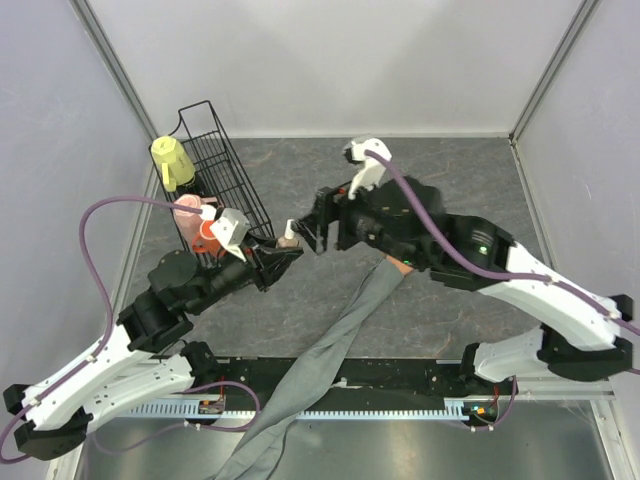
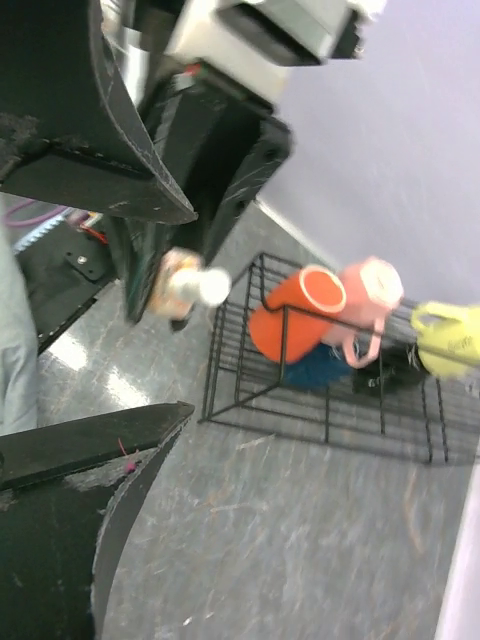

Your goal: Paint the nails

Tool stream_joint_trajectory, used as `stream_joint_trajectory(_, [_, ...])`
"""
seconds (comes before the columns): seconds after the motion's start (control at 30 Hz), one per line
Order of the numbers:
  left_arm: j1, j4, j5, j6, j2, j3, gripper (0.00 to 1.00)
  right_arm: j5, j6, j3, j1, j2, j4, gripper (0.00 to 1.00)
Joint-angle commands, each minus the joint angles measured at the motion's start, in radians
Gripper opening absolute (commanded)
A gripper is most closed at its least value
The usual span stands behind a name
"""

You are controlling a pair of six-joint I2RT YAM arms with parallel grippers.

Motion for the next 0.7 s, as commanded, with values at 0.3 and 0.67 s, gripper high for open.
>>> stream_joint_trajectory(0.3, [-0.003, 0.067, -0.131, 0.010, -0.002, -0.019, 0.02, 0.429, 0.187, 0.202, 0.156, 0.220, -0.202, 0.58])
stream_joint_trajectory(0.67, [-0.002, 0.064, -0.064, -0.032, -0.015, -0.024, 0.02, 0.353, 0.118, 0.146, 0.158, 0.187, -0.132, 0.10])
